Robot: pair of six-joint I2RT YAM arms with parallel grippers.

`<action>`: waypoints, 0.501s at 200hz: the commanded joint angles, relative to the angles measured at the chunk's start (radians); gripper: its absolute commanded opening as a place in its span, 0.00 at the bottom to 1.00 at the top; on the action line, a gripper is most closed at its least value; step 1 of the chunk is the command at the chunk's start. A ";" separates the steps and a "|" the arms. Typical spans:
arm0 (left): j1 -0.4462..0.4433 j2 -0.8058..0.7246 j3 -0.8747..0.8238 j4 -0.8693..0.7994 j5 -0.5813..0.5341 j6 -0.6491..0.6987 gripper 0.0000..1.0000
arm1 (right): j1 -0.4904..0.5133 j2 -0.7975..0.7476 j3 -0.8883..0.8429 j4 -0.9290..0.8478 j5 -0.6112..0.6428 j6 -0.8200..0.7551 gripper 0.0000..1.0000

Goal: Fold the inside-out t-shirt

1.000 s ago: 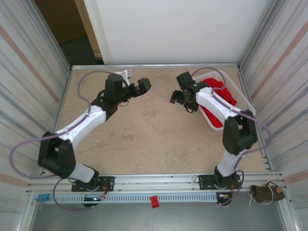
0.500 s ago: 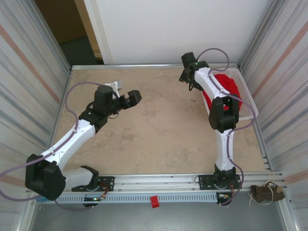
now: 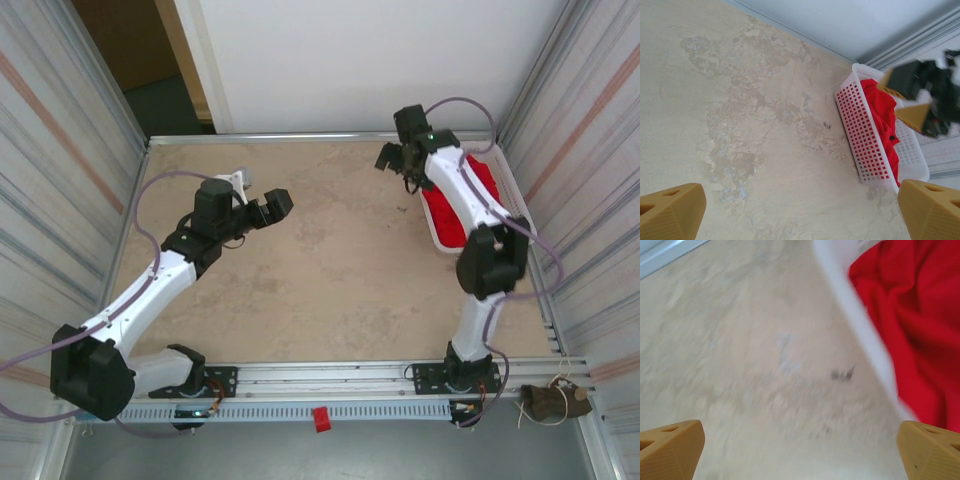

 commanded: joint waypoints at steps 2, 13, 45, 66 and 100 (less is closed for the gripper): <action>-0.007 -0.054 -0.021 -0.017 -0.017 0.011 0.99 | 0.029 -0.216 -0.189 0.048 0.085 -0.014 0.98; -0.013 -0.063 -0.030 -0.015 -0.019 0.004 0.99 | 0.017 -0.257 -0.266 0.034 0.135 -0.036 0.97; -0.027 -0.079 -0.045 -0.016 -0.020 0.002 0.99 | -0.002 -0.265 -0.373 -0.001 0.191 -0.134 0.90; -0.029 -0.086 -0.054 -0.006 -0.025 -0.001 0.99 | -0.001 -0.216 -0.385 -0.006 0.173 -0.174 0.88; -0.028 -0.090 -0.064 0.009 -0.025 -0.009 0.99 | -0.002 -0.091 -0.365 -0.023 0.234 -0.202 0.80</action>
